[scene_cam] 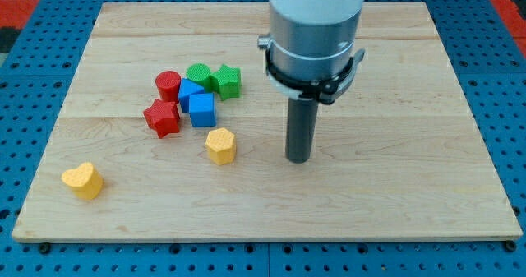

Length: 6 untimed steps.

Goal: Locate the yellow hexagon below the blue cube

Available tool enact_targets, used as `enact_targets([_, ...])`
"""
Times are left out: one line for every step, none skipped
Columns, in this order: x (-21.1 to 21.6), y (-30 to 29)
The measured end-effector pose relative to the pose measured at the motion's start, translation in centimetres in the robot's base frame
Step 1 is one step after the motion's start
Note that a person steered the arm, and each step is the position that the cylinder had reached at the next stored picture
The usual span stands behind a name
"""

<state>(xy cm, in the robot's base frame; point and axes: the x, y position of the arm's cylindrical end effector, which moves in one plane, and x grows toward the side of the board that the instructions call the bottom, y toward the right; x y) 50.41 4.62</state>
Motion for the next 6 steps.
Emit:
enact_targets([-1.1, -0.4])
enact_targets([-1.1, -3.7])
enact_targets([-1.0, -6.5])
enact_targets([2.0, -9.1])
enact_targets([3.1, -11.1])
enact_targets([0.7, -8.1])
